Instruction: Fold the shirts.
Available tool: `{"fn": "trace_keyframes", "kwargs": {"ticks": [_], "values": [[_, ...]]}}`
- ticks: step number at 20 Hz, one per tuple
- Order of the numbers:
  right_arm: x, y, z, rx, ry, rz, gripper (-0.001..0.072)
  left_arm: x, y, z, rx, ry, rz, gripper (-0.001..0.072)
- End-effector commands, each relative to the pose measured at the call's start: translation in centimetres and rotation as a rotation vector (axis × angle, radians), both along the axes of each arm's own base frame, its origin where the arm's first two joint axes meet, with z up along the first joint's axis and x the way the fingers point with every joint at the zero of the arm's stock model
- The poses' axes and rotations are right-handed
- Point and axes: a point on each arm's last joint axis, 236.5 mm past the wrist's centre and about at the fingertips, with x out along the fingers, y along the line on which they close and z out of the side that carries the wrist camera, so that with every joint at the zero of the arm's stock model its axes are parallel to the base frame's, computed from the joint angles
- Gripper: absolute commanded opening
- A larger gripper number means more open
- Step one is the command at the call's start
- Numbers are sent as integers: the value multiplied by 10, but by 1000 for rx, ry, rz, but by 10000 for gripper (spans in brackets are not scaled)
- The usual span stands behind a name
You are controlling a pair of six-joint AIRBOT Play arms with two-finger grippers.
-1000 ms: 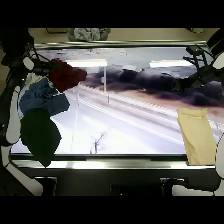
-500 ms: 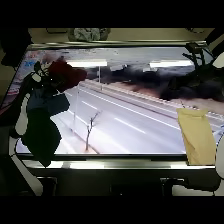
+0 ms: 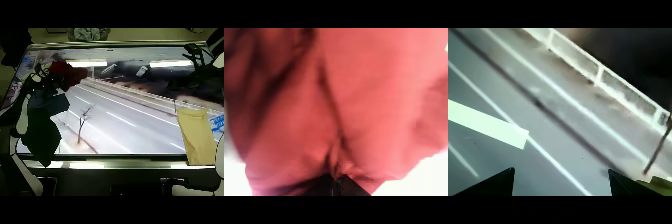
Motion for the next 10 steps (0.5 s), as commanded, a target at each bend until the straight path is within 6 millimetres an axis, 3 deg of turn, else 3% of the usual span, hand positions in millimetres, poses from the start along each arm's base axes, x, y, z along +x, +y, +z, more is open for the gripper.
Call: {"fn": "trace_keyframes", "kwargs": {"ticks": [1,2,4,6,7,9,10], "values": [[1,0,5,-16,-23,26,677,23,-31,106,-94,-288,-95,21],[1,-1,11,-34,-49,49,677,23,-38,157,-90,-406,-115,21],[2,-4,38,-77,-139,70,677,-3,-62,266,-38,-620,-199,20],[-5,-8,77,-124,-241,66,677,-60,-99,366,52,-800,-332,21],[-14,-9,100,-146,-295,61,677,-98,-122,411,86,-882,-405,20],[-36,-7,143,-172,-393,54,676,-169,-160,472,106,-996,-504,21],[-50,-5,165,-183,-441,53,676,-203,-178,491,128,-1033,-553,20]]}}
